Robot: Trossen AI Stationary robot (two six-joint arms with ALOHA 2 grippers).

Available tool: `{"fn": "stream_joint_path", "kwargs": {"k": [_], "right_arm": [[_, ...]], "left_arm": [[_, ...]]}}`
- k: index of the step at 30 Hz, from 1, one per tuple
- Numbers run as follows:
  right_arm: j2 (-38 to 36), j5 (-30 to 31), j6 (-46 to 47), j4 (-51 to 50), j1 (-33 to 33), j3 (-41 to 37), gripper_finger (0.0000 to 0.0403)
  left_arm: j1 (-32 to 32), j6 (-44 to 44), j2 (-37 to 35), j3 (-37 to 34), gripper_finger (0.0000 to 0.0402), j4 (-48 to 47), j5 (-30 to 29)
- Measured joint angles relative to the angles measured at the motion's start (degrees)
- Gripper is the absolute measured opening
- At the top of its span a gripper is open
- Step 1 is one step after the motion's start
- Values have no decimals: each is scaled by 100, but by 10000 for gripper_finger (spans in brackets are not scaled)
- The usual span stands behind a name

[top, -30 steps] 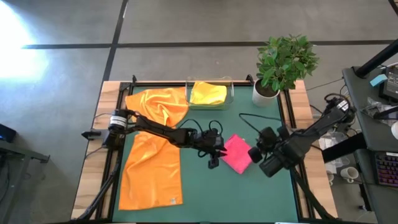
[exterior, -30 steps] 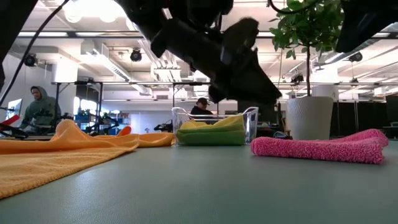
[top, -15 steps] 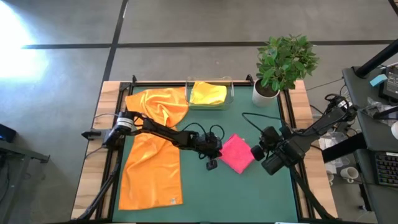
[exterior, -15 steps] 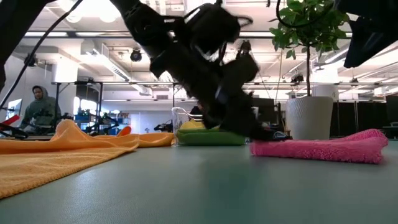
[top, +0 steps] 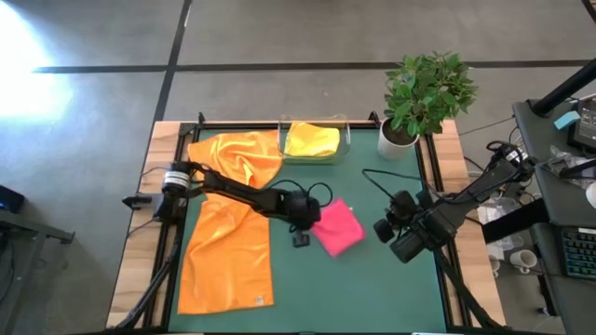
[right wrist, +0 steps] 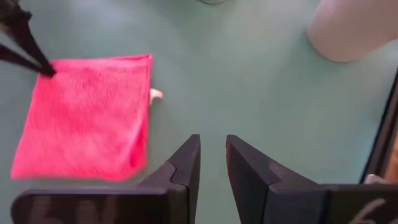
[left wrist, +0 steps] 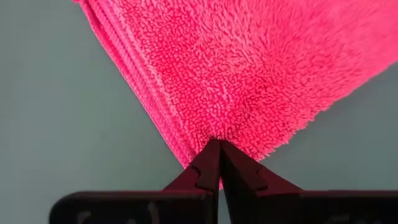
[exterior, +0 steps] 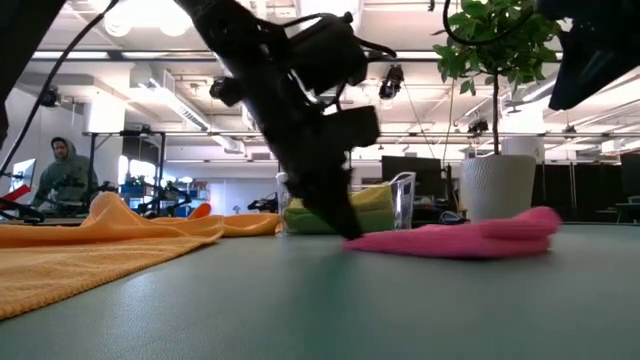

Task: Fold microfiber towels
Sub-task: Put the folded pink towel into the transparent bin

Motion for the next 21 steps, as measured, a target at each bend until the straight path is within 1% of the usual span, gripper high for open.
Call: {"fn": "stream_joint_path", "kwargs": {"k": [3,7,10,15,21], "right_arm": [[7,0,-4,170,0,-12,68],[15,0,9,244,0,-13,68],[15,2,2,291,0,-13,68],[17,51,-104,390,0,-15,68],[17,54,-437,445,0,-15,68]], "left_arm": [[-5,851,-273,-21,0,-769,-518],[6,2069,-527,-51,0,-1757,-1385],[37,2568,-645,-61,0,-2257,-1906],[81,2553,-791,-61,0,-2634,-2004],[52,1951,-1220,-65,0,-2707,-1995]]}}
